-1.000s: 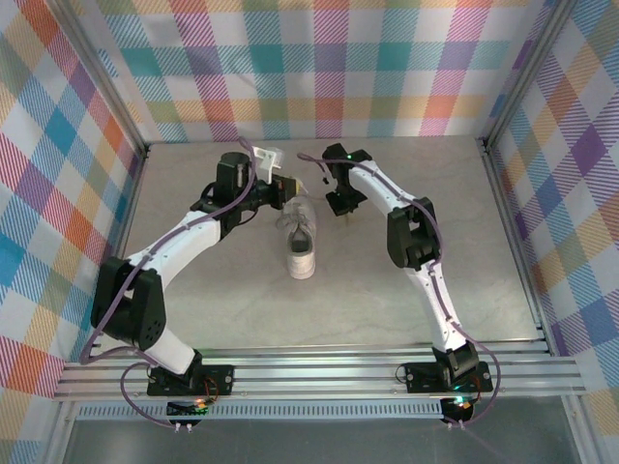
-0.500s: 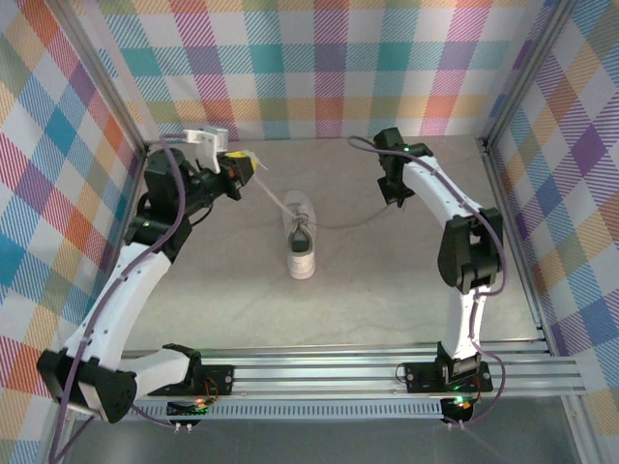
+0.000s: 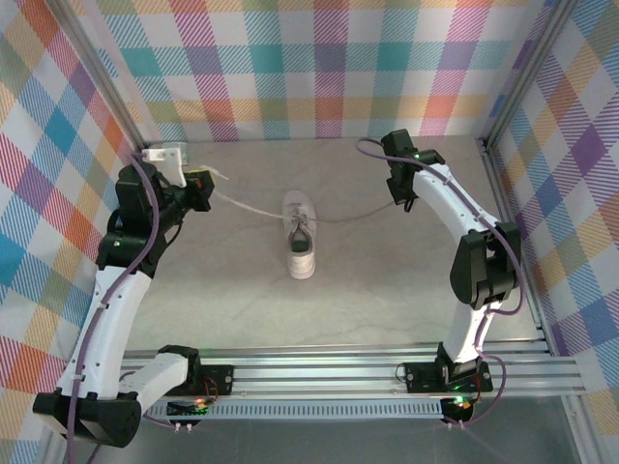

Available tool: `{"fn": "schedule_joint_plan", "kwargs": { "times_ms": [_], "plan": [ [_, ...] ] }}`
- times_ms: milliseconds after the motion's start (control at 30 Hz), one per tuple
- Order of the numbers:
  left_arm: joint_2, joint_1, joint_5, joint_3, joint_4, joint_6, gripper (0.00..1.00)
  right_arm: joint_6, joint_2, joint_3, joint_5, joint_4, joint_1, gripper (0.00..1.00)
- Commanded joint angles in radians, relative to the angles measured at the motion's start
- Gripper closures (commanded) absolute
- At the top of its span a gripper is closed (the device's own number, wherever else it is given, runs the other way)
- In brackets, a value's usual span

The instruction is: Tie the shoes

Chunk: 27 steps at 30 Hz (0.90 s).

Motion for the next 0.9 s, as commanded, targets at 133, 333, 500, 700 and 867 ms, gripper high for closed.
{"fn": "schedule_joint_plan", "kwargs": {
  "times_ms": [133,333,500,700,867],
  "plan": [
    [0.021,0.175,-0.002,-0.061,-0.093,-0.105,1.0,-0.069,-0.108,-0.053,-0.075,-0.012,-0.103,1.0],
    [0.056,0.308,0.083,-0.173,-0.041,-0.216,1.0,-0.081,-0.075,-0.079,-0.113,-0.024,-0.125,1.0],
    [0.118,0.488,0.15,-0.232,-0.085,-0.268,1.0,-0.085,-0.034,-0.103,-0.161,-0.007,-0.142,1.0],
    [0.183,0.614,0.234,-0.272,-0.037,-0.304,1.0,-0.098,0.015,-0.095,-0.179,0.019,-0.15,1.0],
    [0.246,0.645,0.237,-0.285,-0.045,-0.281,1.0,-0.102,0.034,-0.108,-0.192,0.032,-0.178,1.0]
  ]
}}
